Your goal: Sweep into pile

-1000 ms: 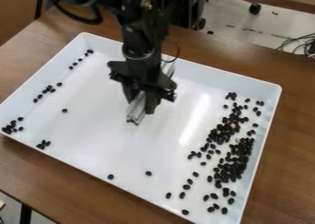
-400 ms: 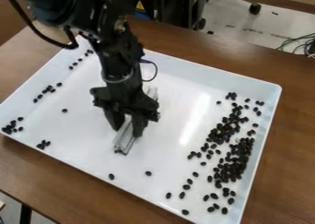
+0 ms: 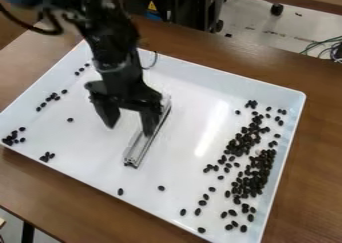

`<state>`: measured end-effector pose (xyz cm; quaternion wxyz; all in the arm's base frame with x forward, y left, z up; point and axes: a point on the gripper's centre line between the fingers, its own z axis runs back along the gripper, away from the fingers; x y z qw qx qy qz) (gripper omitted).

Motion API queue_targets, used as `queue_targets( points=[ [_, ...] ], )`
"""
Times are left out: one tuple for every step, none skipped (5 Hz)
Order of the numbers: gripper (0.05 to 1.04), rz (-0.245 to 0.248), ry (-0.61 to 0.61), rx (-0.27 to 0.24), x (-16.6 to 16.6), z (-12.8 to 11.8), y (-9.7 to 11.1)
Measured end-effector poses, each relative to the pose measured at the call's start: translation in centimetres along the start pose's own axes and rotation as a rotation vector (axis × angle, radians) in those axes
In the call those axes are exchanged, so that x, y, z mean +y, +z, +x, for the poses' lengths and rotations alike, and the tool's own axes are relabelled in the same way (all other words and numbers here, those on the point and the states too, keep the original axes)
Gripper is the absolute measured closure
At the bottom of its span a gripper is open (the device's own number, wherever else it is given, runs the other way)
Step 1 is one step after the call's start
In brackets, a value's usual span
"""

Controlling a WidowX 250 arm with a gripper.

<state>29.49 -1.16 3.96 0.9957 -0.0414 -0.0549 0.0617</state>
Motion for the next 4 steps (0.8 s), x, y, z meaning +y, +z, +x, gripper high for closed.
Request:
queue_targets(
  points=[
    [0.080,0.033,0.022,0.000,1.5,-0.1,1.9],
    [0.084,0.073,0.123,0.027,5.1,-0.7,3.6],
    [0.083,0.122,0.224,0.049,7.8,-1.9,5.2],
    [0.084,0.198,0.352,0.050,9.7,-3.8,7.9]
  ],
)
